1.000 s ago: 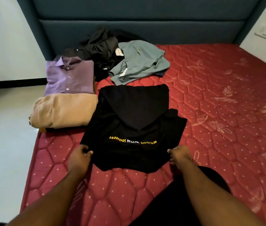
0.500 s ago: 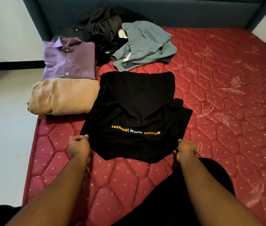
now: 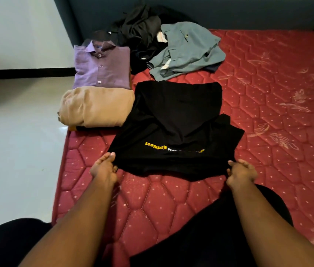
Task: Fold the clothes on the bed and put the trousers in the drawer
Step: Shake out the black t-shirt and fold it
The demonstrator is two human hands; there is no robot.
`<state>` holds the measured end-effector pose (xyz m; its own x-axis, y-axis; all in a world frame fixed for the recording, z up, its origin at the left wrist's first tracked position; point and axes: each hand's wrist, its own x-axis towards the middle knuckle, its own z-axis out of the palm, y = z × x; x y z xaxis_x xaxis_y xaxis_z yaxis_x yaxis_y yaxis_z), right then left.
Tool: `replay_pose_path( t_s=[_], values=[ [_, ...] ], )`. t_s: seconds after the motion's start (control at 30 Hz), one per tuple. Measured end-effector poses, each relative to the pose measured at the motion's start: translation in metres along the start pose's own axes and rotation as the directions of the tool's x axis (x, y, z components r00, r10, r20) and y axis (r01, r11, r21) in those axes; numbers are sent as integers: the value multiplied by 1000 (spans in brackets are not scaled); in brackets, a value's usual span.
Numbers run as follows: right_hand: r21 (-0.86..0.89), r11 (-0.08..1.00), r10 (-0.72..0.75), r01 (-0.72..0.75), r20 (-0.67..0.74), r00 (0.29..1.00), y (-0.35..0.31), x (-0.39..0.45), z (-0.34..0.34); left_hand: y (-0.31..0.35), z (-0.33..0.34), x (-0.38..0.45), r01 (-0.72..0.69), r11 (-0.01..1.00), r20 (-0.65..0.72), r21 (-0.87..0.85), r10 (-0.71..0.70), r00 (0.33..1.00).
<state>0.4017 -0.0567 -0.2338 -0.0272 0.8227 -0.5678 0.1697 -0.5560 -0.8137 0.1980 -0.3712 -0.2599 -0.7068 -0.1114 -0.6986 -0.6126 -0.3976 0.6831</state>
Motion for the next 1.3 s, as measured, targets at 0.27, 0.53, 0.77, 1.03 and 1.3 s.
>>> replay_pose_path(
  t_s=[0.27, 0.53, 0.77, 1.03, 1.3],
  values=[
    [342, 926, 73, -156, 243, 967, -7, -30, 7, 8, -4, -5, 137, 976, 201, -172, -102, 974],
    [117, 841, -525, 529, 415, 743, -13, -115, 52, 6, 24, -71, -55, 998, 462, 21, 39, 886],
    [35, 650, -531, 759, 735, 422, 21, -163, 78, -10, 31, -109, -344, 911, 405, 230, 232, 884],
    [127, 328, -671, 936, 729, 136, 10, -166, 71, 12, 34, -125, -45, 997, 465, -62, 69, 883],
    [204, 236, -615, 950, 788, -17, 7, -176, 81, 43, -11, -96, -182, 979, 378, -90, 203, 904]
  ],
)
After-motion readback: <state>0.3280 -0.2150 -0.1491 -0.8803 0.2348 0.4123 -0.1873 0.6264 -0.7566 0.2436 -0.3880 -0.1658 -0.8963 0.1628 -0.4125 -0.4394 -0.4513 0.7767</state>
